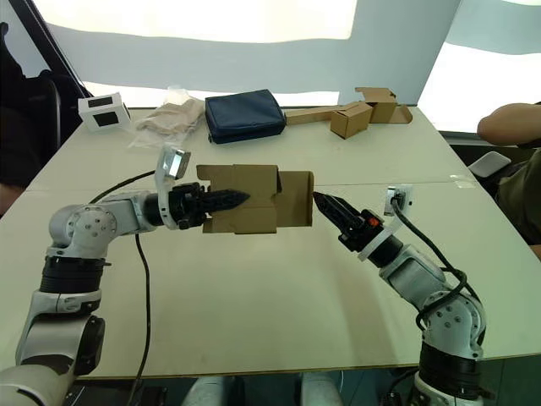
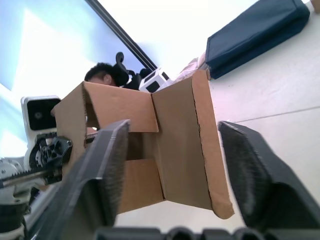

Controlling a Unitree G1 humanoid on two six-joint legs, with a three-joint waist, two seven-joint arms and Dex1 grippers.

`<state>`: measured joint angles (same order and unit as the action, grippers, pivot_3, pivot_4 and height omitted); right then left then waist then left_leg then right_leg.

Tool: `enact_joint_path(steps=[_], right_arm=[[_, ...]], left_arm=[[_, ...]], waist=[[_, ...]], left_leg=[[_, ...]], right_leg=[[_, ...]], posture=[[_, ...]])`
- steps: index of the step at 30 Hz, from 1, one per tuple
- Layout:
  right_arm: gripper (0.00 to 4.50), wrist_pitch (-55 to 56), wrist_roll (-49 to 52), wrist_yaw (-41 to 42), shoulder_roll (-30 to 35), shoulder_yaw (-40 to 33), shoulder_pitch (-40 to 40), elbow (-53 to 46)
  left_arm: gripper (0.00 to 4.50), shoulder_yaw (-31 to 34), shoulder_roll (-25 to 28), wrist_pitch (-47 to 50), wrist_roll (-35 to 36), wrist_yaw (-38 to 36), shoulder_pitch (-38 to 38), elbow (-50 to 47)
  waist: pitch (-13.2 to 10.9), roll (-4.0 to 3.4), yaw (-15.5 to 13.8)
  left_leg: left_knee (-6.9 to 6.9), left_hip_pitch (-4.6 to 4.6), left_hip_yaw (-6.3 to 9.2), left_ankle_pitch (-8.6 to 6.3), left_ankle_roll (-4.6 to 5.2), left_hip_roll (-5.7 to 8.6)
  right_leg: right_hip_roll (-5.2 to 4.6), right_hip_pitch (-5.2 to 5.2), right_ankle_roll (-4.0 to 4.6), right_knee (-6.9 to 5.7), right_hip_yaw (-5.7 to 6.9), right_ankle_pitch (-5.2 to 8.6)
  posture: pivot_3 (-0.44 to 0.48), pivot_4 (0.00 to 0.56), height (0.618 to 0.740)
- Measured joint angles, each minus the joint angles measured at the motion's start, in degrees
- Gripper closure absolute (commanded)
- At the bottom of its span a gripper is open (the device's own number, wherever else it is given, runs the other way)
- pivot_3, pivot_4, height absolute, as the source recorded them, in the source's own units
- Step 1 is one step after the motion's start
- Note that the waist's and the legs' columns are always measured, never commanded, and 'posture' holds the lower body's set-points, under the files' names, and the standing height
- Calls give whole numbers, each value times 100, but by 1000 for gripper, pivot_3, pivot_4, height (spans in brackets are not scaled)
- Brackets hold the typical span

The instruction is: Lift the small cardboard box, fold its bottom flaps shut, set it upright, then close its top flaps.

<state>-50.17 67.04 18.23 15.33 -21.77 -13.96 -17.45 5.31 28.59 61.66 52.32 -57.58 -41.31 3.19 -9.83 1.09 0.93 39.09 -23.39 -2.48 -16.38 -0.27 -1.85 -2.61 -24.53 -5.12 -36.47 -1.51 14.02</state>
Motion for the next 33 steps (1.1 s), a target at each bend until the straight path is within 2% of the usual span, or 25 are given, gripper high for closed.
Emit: enact_joint_path(steps=[1,5,8,17,24,27,29,30,32,33], right_arm=[[29,59,-29,18,-71,56,-1,117],[29,121,255,43,-532,154,-12,475],[29,101,491,50,-639,281,-17,416],[29,21,859,26,-500,770,182,-430],[29,137,835,-43,-495,959,269,-478],[707,271,673,-66,-450,976,268,-422],[1416,331,571,-88,-416,975,268,-343],[1947,347,558,-90,-409,974,268,-331],[2259,427,522,-94,-396,972,267,-300],[2259,444,521,-96,-373,963,259,-268]], left_arm=[[4500,0,-1,-2,0,0,0,1],[4500,0,-16,-14,-1,0,0,1],[4500,0,-27,-29,-3,0,0,0],[4500,-25,-32,-200,-98,-53,4,0],[4500,-123,-33,-235,-170,-113,4,5],[4500,-132,-33,-235,-170,-126,4,5],[4500,-132,-33,-234,-170,-128,6,2],[4500,-132,-34,-234,-170,-127,6,1],[4500,-132,-37,-233,-169,-124,7,-2],[4500,-132,-41,-232,-169,-117,7,-3]], waist=[[0,0,1],[-3,-4,3],[-3,-5,2],[-3,-5,-4],[-3,-5,-3],[-3,-5,-3],[-3,-5,-3],[-3,-5,-3],[-3,-5,-3],[-3,-5,-3]], left_leg=[[0,0,0,0,0,0],[-1,0,1,0,0,-1],[-2,-1,1,0,0,-2],[-2,-1,2,0,0,-2],[-1,-1,1,0,0,-1],[-2,-1,1,0,0,-1],[-2,-1,1,0,0,-1],[-1,-1,1,0,0,-1],[-1,-1,1,0,0,-1],[-2,-1,1,0,0,-1]], right_leg=[[0,0,-1,0,0,0],[0,-1,-7,0,0,-4],[-1,-1,-8,0,0,-4],[-2,-1,-6,0,1,-3],[-2,-1,3,0,0,2],[-2,0,3,1,0,2],[-2,-1,4,1,0,2],[-2,0,4,1,0,2],[-2,-1,3,1,0,2],[-2,-1,3,1,0,2]], posture=[[0,150,740],[0,150,740],[0,150,740],[0,150,740],[0,150,740],[0,150,740],[0,150,740],[0,150,740],[0,150,740],[0,150,740]])
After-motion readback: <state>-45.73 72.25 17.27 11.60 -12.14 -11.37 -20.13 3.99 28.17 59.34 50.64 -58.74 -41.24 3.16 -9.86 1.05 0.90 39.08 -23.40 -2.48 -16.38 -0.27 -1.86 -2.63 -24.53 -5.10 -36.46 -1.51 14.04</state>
